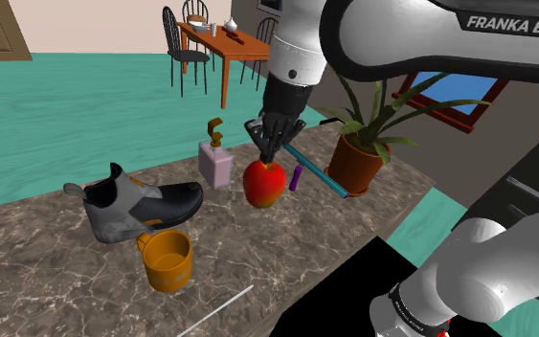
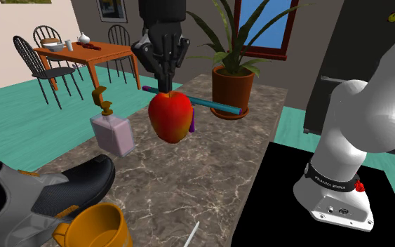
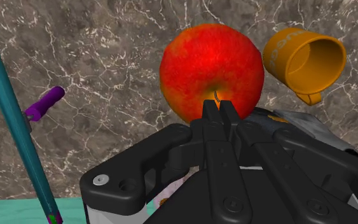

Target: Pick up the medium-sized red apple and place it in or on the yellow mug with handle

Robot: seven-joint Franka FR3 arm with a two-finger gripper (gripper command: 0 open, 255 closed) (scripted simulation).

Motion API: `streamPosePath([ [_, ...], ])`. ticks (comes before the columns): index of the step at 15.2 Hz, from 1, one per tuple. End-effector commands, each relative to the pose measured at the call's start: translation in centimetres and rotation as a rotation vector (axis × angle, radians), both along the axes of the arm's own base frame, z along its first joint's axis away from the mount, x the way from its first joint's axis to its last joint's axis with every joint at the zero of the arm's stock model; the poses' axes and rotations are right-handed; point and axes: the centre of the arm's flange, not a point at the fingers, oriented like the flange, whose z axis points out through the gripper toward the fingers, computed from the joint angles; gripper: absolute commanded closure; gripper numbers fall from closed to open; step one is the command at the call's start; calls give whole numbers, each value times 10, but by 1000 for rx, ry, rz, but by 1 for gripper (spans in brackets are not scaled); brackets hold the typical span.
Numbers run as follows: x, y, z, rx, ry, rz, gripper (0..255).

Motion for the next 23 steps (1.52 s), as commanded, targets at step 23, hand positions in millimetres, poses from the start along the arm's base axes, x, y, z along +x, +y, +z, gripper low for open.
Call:
streamPosePath([
  [23,71,205,23,1,0,-2,255],
])
